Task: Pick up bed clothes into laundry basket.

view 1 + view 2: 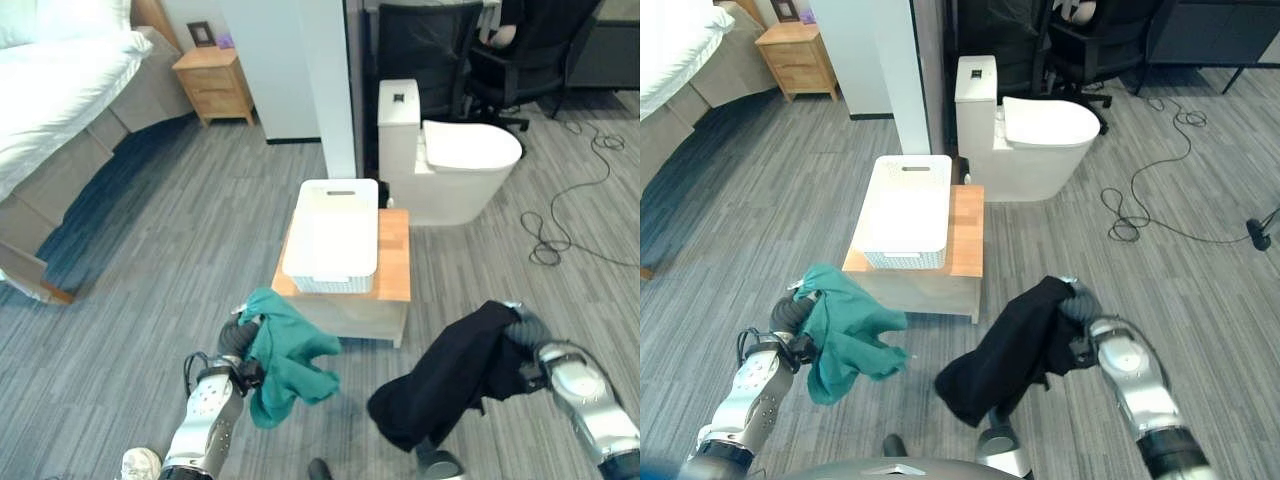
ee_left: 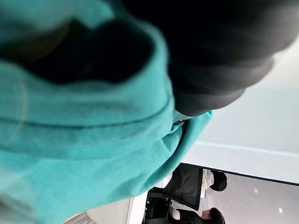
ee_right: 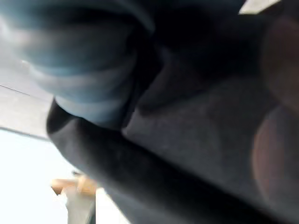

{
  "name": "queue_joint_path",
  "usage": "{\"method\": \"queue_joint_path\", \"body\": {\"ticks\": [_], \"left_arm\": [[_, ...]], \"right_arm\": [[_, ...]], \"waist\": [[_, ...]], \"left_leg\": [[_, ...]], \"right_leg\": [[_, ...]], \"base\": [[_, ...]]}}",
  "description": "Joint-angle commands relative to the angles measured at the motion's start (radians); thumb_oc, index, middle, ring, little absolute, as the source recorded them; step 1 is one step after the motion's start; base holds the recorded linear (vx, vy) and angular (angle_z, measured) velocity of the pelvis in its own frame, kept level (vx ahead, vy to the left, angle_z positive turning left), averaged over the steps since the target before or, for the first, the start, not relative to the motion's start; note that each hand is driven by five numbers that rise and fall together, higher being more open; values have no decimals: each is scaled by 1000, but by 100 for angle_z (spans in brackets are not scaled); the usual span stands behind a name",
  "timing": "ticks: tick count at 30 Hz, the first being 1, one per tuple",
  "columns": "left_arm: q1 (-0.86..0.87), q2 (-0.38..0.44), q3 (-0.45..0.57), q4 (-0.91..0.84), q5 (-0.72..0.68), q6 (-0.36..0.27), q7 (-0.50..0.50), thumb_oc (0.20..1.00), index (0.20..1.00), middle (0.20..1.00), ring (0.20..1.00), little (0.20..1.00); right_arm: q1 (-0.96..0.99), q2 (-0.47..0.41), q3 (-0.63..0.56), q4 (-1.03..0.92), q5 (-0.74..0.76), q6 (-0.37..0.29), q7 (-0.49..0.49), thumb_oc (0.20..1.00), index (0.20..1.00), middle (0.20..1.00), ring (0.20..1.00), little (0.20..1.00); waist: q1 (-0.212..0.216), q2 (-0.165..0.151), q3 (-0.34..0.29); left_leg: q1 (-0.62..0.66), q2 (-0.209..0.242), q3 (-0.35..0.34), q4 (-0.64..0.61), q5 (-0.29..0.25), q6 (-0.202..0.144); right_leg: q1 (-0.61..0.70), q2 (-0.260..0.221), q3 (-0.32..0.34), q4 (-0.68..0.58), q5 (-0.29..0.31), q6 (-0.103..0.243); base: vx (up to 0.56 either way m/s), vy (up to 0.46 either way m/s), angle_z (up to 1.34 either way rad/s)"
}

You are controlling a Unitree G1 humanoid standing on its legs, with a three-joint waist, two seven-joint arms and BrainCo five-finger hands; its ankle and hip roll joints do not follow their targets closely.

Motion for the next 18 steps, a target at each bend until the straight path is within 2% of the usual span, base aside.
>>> {"method": "queue_joint_path", "body": {"ticks": [1, 2, 3, 5, 10, 11, 12, 14, 18], "left_arm": [[-69, 89, -4, -14, -51, -61, -14, 200, 200, 200, 200, 200], [-70, 86, 0, -13, -51, -62, -14, 200, 200, 200, 200, 200], [-74, 102, -18, -21, -66, -64, -20, 200, 200, 200, 200, 200], [-74, 124, -15, -42, -75, -68, -22, 200, 200, 200, 200, 200], [-35, 164, 17, -52, -73, -70, -16, 200, 200, 200, 200, 200], [-19, 177, 32, -52, -66, -71, -13, 200, 200, 200, 200, 200], [-19, 177, 32, -52, -66, -71, -14, 200, 200, 200, 200, 200], [5, 199, 52, -56, -54, -77, -6, 200, 200, 200, 200, 200], [30, 204, 85, -54, -48, -86, 5, 200, 200, 200, 200, 200]], "right_arm": [[-334, -63, 108, 54, 38, -66, -29, 200, 200, 200, 200, 200], [-344, -63, 115, 60, 39, -68, -29, 200, 200, 200, 200, 200], [-521, -39, 181, 169, 13, -64, -59, 200, 200, 200, 200, 200], [-707, 11, 249, 269, -22, -64, -99, 200, 200, 200, 200, 200], [-923, 116, 330, 386, -134, -37, -142, 200, 200, 200, 200, 200], [-1020, 147, 379, 444, -203, -28, -160, 200, 200, 200, 200, 200], [-1021, 147, 380, 445, -203, -29, -160, 200, 200, 200, 200, 200], [-1134, 150, 460, 489, -335, -10, -183, 200, 200, 200, 200, 200], [-1208, 151, 509, 530, -412, 0, -203, 200, 200, 200, 200, 200]], "waist": [[62, -51, -31], [58, -49, -29], [73, -48, -29], [86, -42, -18], [107, -35, -30], [109, -32, -30], [109, -32, -30], [114, -30, -34], [117, -28, -36]], "left_leg": [[39, -16, -41, 12, -60, -7], [39, -15, -40, 12, -60, -8], [32, -14, -43, 12, -56, -10], [18, -10, -40, 12, -50, -13], [11, -5, -37, 12, -44, -18], [6, -6, -45, 12, -41, -19], [6, -6, -45, 12, -41, -19], [-1, -8, -56, 12, -41, -20], [-3, -11, -69, 12, -44, -18]], "right_leg": [[-46, 18, 25, 24, -57, -17], [-46, 18, 26, 25, -57, -17], [-51, 22, 27, 23, -53, -20], [-66, 30, 26, 18, -45, -21], [-67, 35, 20, 17, -46, -24], [-64, 36, 15, 17, -47, -25], [-64, 36, 15, 17, -47, -25], [-66, 36, 15, 17, -49, -28], [-63, 36, 10, 21, -56, -32]], "base": [[-18, -38, 8], [-27, -40, 13], [-50, -35, 11], [-70, -31, -11], [18, -16, 3], [32, -12, 3], [30, -12, 6], [40, 1, 11], [47, -2, 14]]}}
